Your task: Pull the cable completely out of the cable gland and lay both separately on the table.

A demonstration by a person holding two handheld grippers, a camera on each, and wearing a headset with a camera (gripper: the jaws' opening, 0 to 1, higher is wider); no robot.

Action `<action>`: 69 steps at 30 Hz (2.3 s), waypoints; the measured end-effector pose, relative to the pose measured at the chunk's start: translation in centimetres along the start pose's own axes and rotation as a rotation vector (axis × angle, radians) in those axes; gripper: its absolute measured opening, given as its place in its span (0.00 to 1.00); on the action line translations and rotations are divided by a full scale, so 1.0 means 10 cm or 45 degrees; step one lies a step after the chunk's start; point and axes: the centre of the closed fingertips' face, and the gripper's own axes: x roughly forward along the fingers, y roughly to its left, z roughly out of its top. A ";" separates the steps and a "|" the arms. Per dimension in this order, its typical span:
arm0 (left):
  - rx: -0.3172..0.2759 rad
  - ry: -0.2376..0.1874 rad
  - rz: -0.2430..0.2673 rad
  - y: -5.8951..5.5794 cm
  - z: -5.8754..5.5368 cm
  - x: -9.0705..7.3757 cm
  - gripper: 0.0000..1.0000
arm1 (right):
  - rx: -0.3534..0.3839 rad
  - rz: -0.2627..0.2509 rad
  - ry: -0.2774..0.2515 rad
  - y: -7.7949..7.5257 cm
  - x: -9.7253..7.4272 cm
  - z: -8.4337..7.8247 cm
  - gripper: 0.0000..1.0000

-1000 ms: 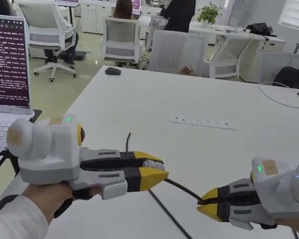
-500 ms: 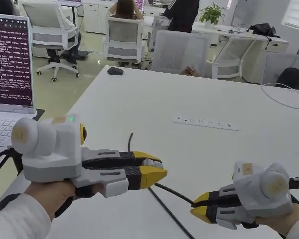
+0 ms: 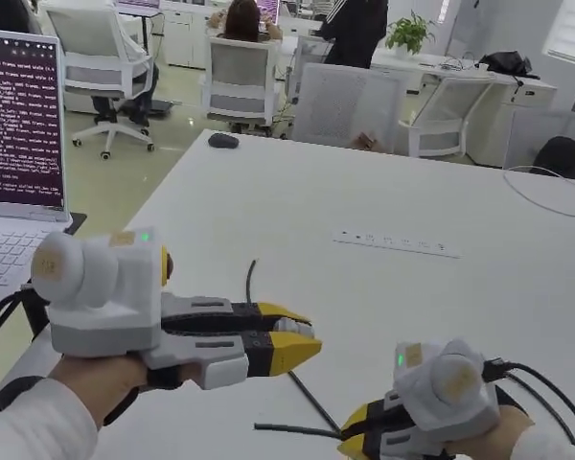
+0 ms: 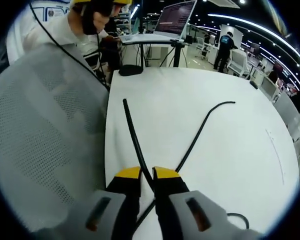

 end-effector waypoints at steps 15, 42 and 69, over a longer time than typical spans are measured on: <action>-0.010 -0.007 0.016 0.03 0.01 -0.02 0.17 | -0.046 -0.032 0.195 0.00 0.21 -0.32 0.12; -0.032 -0.009 0.081 0.14 0.00 -0.05 0.17 | 0.110 -0.123 0.039 -0.21 0.02 0.01 0.21; -0.051 0.186 0.263 0.89 -0.54 0.32 0.17 | 0.535 -0.329 -0.386 -0.12 -1.25 0.21 0.33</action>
